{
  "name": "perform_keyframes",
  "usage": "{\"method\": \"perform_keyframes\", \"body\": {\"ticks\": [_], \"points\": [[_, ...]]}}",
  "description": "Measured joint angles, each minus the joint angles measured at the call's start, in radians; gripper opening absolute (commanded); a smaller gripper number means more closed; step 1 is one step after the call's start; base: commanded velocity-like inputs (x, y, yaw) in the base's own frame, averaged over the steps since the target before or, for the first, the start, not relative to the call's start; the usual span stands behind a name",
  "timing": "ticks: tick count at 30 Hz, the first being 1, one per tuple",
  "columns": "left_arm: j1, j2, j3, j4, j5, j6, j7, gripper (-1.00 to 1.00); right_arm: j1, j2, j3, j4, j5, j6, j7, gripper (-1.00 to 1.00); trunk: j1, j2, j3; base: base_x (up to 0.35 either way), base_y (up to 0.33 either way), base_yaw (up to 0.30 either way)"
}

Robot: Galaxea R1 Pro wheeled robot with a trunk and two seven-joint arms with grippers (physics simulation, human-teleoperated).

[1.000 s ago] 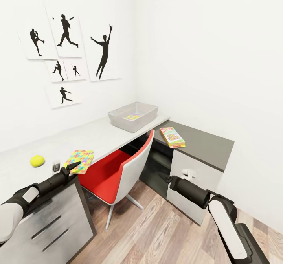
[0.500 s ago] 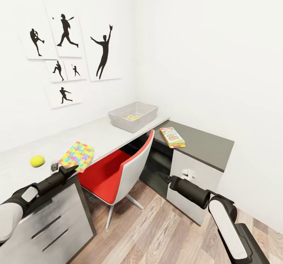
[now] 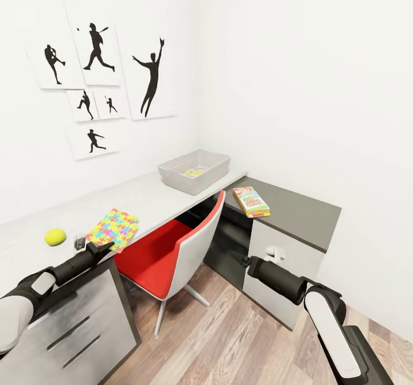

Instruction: Put all the toys in the child's room - the three board games (two on the bed and one on the table), the two jigsaw puzzles on the table, and the tennis ball on the table - inside the toy box on the table in the child's room.

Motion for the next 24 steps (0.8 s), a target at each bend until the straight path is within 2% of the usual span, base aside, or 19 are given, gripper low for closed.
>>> {"method": "perform_keyframes", "body": {"ticks": [3, 8, 13, 15, 17, 21, 24], "points": [[0.000, 0.001, 0.000, 0.000, 0.000, 0.000, -0.001, -1.00, 0.000, 0.000, 0.000, 0.000, 0.000, 0.000, 0.000, 1.00, 0.000, 0.000, 0.000, 0.000, 0.000, 0.000], [0.000, 0.000, 0.001, 0.000, -0.001, -0.001, -0.002, -1.00, 0.000, 0.000, 0.000, 0.000, -0.001, 0.000, 0.001, 1.00, -0.019, 0.035, 0.016, 0.000, 0.000, 0.000], [0.000, -0.001, -0.001, 0.000, -0.005, 0.022, -0.002, -1.00, 0.000, 0.000, -0.001, 0.000, -0.001, 0.000, 0.002, 1.00, -0.019, 0.035, 0.016, 0.000, 0.000, 0.000], [0.000, 0.000, 0.000, -0.008, -0.005, 0.069, -0.001, -1.00, 0.000, 0.000, -0.001, 0.000, -0.001, 0.001, 0.002, 1.00, -0.019, 0.035, 0.016, 0.000, 0.000, 0.000], [-0.001, -0.001, -0.002, -0.052, -0.004, 0.150, -0.001, -1.00, 0.000, 0.000, -0.002, 0.000, -0.001, 0.000, 0.002, 1.00, -0.019, 0.035, 0.016, 0.000, 0.000, 0.000], [-0.001, -0.003, -0.010, -0.128, -0.004, 0.303, -0.003, -1.00, 0.000, 0.000, -0.001, 0.000, 0.001, 0.001, 0.003, 1.00, -0.034, 0.063, 0.028, 0.000, 0.000, 0.000], [-0.001, -0.002, -0.015, -0.151, -0.005, 0.353, -0.018, -1.00, 0.000, 0.000, -0.001, 0.000, 0.001, 0.002, 0.002, 1.00, -0.046, 0.084, 0.038, 0.000, 0.000, 0.000]]}}
